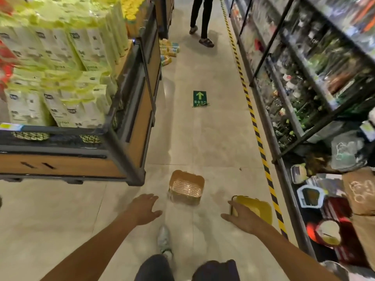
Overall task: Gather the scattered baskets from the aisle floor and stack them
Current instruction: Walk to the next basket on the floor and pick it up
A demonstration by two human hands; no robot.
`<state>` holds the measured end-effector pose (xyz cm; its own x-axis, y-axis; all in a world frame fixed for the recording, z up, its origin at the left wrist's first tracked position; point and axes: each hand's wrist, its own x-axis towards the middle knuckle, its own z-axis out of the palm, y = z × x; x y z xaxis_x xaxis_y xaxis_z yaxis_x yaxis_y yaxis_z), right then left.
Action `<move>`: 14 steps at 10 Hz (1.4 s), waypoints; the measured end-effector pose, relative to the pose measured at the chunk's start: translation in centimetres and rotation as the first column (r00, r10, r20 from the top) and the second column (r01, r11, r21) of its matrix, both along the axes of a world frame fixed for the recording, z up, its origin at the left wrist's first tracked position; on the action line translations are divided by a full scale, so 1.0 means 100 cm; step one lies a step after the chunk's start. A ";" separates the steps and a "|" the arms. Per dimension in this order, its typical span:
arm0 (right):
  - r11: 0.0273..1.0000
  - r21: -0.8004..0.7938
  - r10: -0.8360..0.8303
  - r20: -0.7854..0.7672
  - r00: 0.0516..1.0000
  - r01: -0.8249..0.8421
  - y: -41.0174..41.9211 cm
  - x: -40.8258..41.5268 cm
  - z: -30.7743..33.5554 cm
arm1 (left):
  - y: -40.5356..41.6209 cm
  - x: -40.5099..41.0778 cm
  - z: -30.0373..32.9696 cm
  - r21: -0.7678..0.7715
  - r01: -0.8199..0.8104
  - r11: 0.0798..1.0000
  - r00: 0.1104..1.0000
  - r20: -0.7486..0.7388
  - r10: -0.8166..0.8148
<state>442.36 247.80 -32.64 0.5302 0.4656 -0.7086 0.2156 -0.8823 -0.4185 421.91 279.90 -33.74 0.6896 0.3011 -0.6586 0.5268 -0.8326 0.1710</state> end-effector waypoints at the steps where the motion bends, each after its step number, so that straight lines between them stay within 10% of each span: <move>1: 0.997 -0.009 -0.076 -0.083 0.994 0.076 0.028 0.029 -0.024 | 0.037 0.041 -0.030 -0.027 -0.019 0.999 1.000 -0.014 0.019; 9: 0.944 -0.029 -0.319 -0.334 0.887 0.328 0.146 0.143 -0.648 | 0.113 0.194 -0.639 -0.252 -0.489 0.835 0.871 -0.090 0.483; 10: 0.886 0.267 -0.282 -0.336 0.899 0.378 0.167 0.143 -0.666 | 0.117 0.199 -0.670 -0.336 -0.488 0.805 0.851 0.022 0.525; 12: 0.663 0.306 -0.494 -0.506 0.707 0.683 0.176 0.156 -0.648 | 0.108 0.197 -0.654 -0.448 -0.548 0.707 0.750 0.110 0.652; 14: 0.722 0.222 -0.462 -0.550 0.696 0.655 0.177 0.170 -0.544 | 0.125 0.209 -0.524 -0.519 -0.502 0.692 0.740 0.156 0.654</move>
<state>459.35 265.54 -87.07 0.4654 0.4559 -0.7587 -0.5512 -0.5213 -0.6514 442.83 292.41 -86.16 0.6542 0.4575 -0.6023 0.7313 -0.1794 0.6580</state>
